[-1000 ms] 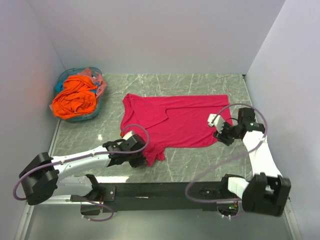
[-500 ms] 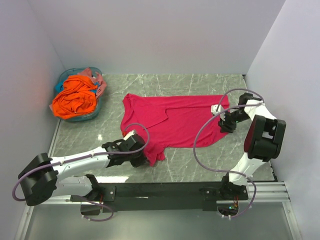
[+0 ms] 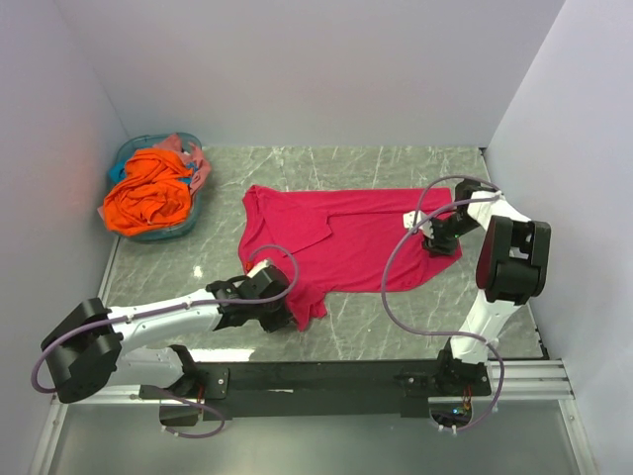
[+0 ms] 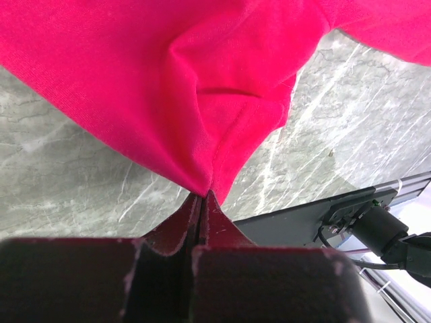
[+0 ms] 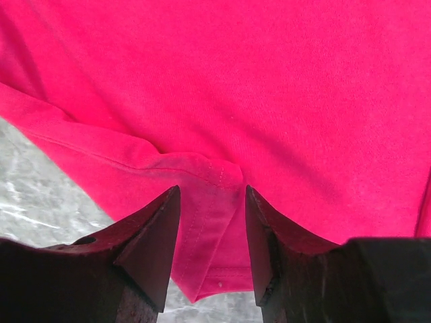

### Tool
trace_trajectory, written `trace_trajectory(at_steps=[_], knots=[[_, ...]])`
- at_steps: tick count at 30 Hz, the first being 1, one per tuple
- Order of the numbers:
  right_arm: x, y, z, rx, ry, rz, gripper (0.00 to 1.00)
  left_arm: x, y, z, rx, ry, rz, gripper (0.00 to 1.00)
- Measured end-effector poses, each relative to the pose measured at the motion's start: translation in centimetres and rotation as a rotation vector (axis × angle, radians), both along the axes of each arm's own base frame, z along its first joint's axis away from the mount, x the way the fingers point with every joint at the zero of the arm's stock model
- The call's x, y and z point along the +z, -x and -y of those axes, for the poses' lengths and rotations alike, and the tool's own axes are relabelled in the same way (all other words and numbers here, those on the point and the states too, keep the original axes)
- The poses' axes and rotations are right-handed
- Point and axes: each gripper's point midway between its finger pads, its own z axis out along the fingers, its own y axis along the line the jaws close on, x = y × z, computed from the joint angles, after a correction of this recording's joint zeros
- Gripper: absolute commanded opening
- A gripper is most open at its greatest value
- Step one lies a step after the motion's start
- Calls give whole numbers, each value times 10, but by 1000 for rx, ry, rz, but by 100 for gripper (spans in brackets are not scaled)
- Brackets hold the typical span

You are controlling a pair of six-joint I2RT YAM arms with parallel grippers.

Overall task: Fold and stack the t-shirts
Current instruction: Fold the tshirt

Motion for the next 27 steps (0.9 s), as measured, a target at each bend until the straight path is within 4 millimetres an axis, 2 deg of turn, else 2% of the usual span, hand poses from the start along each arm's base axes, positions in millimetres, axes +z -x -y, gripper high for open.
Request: trace_trajectory(at_steps=[8, 21, 23, 24, 27], knots=[[-11, -5, 4, 11, 40, -2, 50, -3, 1, -1, -1, -9, -9, 1], [-11, -7, 3, 15, 37, 1, 34, -3, 1, -1, -1, -9, -10, 0], [-10, -7, 2, 16, 33, 4, 38, -3, 1, 0, -1, -9, -9, 0], [-9, -8, 1, 16, 31, 8, 45, -3, 1, 0, -1, -9, -9, 1], [-5, -9, 0, 14, 27, 24, 53, -3, 1, 0, -1, -9, -10, 0]])
